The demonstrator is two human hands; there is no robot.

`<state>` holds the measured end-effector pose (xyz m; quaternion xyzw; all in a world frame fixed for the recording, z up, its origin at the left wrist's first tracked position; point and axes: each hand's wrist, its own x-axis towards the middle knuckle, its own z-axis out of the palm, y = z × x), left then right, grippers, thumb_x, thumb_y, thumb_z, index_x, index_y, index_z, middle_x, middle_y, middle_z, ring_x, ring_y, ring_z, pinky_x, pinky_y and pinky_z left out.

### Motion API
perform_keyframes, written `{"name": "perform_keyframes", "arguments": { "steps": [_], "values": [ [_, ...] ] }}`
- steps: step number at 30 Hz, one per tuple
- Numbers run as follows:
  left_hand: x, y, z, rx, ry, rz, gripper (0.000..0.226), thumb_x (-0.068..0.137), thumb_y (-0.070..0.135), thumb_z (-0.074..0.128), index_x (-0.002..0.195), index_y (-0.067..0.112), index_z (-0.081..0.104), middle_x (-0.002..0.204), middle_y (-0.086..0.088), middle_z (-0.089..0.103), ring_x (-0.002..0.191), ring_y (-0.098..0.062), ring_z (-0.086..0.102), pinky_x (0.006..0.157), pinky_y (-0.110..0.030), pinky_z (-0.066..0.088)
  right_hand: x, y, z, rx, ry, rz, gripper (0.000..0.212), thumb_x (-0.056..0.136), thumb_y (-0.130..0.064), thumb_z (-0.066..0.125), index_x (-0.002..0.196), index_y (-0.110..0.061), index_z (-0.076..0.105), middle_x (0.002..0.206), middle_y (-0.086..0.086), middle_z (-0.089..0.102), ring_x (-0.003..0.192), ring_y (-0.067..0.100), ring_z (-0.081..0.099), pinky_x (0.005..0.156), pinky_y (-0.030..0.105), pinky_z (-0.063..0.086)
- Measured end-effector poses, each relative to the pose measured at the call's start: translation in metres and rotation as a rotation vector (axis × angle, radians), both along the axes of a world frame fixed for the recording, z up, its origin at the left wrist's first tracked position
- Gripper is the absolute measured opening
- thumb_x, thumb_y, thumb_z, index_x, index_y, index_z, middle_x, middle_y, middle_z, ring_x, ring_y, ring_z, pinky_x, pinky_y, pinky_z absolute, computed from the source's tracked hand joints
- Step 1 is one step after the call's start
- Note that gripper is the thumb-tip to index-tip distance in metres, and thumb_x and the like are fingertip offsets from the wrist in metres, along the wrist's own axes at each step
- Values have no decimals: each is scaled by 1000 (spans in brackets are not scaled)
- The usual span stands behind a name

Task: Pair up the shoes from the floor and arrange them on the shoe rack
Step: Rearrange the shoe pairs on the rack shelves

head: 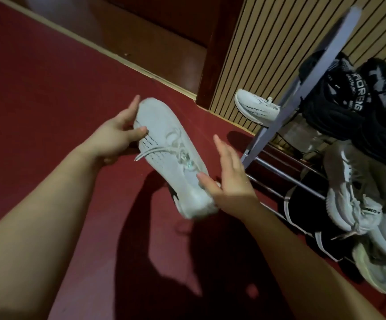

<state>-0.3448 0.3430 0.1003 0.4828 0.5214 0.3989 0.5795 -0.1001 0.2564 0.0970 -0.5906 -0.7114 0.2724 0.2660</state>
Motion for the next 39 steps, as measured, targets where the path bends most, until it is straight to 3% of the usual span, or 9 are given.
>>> {"name": "perform_keyframes", "arguments": {
  "steps": [7, 12, 14, 16, 20, 26, 32, 36, 39],
  "values": [
    [53, -25, -6, -5, -70, -45, 58, 96, 13, 50, 146, 32, 28, 120, 6, 61, 84, 0, 61, 65, -15, 53, 17, -4, -21, -468, 328, 51, 82, 91, -31, 57, 145, -51, -1, 114, -50, 33, 111, -24, 40, 99, 13, 33],
    [90, -62, -45, -57, -62, -161, 84, 88, 40, 60, 146, 45, -1, 102, 15, 63, 90, -4, 60, 97, -36, 47, 23, -12, -37, -386, 499, -180, 74, 94, -24, 54, 150, -36, 7, 145, -21, 33, 130, 0, 38, 112, 26, 29],
    [97, -77, -55, -150, -125, -233, 91, 85, 42, 61, 145, 47, -7, 98, 9, 63, 91, -10, 58, 89, -37, 49, 27, -13, -40, -347, 511, -219, 74, 93, -24, 54, 150, -37, 8, 153, -11, 28, 133, 4, 36, 115, 33, 28],
    [101, -87, -58, -185, -186, -323, 101, 80, 35, 67, 144, 50, -10, 111, 5, 58, 98, -10, 55, 73, -31, 52, 30, -12, -40, -344, 512, -241, 76, 88, -32, 55, 148, -45, 10, 151, -11, 32, 133, 6, 39, 114, 36, 31],
    [103, -93, -58, -108, -158, -438, 122, 64, 14, 76, 147, 42, -8, 145, 8, 38, 126, 0, 46, 93, -18, 47, 36, -12, -35, -423, 513, -196, 64, 94, -38, 49, 146, -48, 14, 145, -17, 35, 128, 6, 41, 109, 30, 33],
    [102, -87, -58, -89, -229, -305, 112, 74, -7, 70, 148, 38, -1, 139, 16, 41, 118, 4, 50, 93, -19, 47, 77, 6, -9, -329, 331, -241, 37, 99, -27, 46, 134, -17, 50, 97, 3, 62, 66, 4, 58, 66, 21, 48],
    [106, -62, -48, -13, -183, -278, 114, 67, 9, 73, 147, 43, -1, 150, 18, 29, 129, 6, 38, 111, -35, 33, 138, 54, 11, -76, -204, -581, 57, 91, -44, 52, 134, -8, 44, 125, 15, 55, 119, 31, 49, 88, 26, 35],
    [116, -56, -49, -27, -196, -246, 116, 64, 12, 75, 146, 44, -1, 143, 22, 36, 129, -1, 43, 111, -38, 34, 157, 94, 17, -162, -229, -432, 40, 97, -37, 39, 105, -1, 56, 77, 4, 50, 98, 29, 50, 77, 26, 30],
    [120, -55, -53, -30, -202, -233, 111, 66, 12, 70, 146, 44, -1, 145, 12, 39, 131, -10, 43, 110, -43, 35, 168, 105, 12, -226, -242, -435, 42, 98, -19, 49, 132, 5, 46, 127, 21, 54, 124, 31, 44, 92, 16, 33]
  ]
}}
